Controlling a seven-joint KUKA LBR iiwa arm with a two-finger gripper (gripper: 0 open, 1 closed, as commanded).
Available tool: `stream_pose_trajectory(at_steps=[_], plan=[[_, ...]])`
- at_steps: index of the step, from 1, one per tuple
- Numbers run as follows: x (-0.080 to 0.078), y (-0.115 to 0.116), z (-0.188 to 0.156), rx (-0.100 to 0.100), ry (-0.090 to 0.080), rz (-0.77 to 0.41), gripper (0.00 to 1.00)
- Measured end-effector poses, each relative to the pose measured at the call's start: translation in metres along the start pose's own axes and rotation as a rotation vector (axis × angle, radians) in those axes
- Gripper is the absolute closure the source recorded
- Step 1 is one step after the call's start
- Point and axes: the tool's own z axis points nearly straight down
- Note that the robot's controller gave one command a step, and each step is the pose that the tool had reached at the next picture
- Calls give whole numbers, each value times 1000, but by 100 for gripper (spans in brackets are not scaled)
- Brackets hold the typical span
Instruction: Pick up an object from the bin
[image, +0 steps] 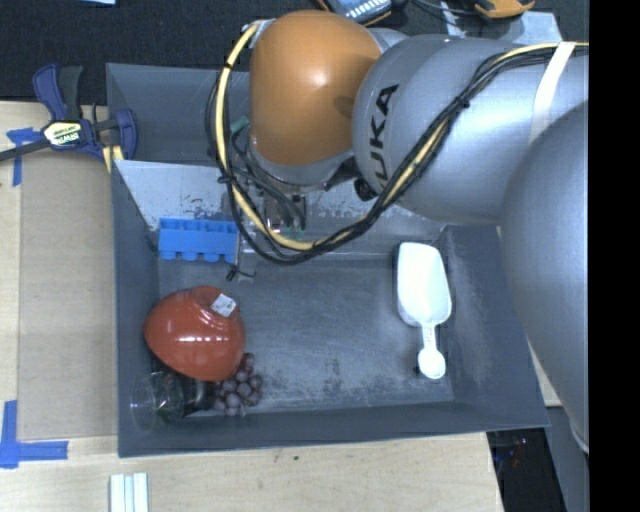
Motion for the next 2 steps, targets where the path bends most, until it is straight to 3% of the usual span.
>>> stream_pose_trajectory(at_steps=[1,2], plan=[[0,0,0,0,0,0,0],[2,-10,35,0,1,-247,0]])
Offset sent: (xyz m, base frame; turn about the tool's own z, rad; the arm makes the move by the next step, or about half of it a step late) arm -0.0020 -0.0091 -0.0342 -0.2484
